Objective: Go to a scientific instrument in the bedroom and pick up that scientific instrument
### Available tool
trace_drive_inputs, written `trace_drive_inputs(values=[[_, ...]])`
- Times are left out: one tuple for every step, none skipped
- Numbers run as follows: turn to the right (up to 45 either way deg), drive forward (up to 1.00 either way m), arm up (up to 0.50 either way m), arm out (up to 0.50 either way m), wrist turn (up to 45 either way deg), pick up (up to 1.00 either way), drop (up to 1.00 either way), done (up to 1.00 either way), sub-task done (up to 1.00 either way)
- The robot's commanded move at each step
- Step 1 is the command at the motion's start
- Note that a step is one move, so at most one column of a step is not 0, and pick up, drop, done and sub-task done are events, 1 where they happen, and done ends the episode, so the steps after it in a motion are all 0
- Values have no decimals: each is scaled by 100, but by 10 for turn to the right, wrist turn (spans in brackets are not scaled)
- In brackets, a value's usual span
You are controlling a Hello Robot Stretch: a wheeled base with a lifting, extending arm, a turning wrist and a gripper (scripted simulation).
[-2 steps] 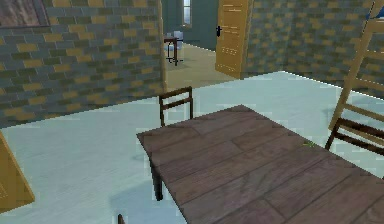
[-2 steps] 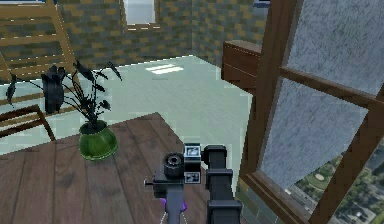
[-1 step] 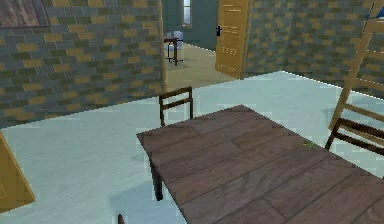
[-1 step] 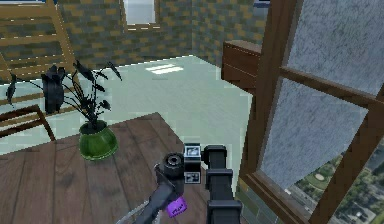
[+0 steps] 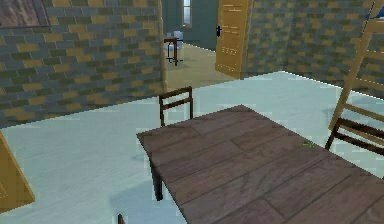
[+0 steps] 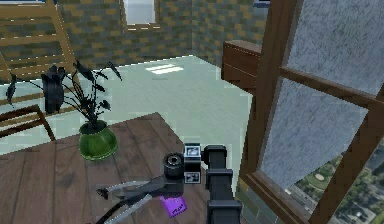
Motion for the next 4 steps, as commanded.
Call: trace_drive_inputs(values=[[0,0,0,0,450,0,0,0,0],[0,0,0,0,300,0,0,0,0],[0,0,-30,0,0,0,0,0,0],[0,0,0,0,0,100,0,0,0]])
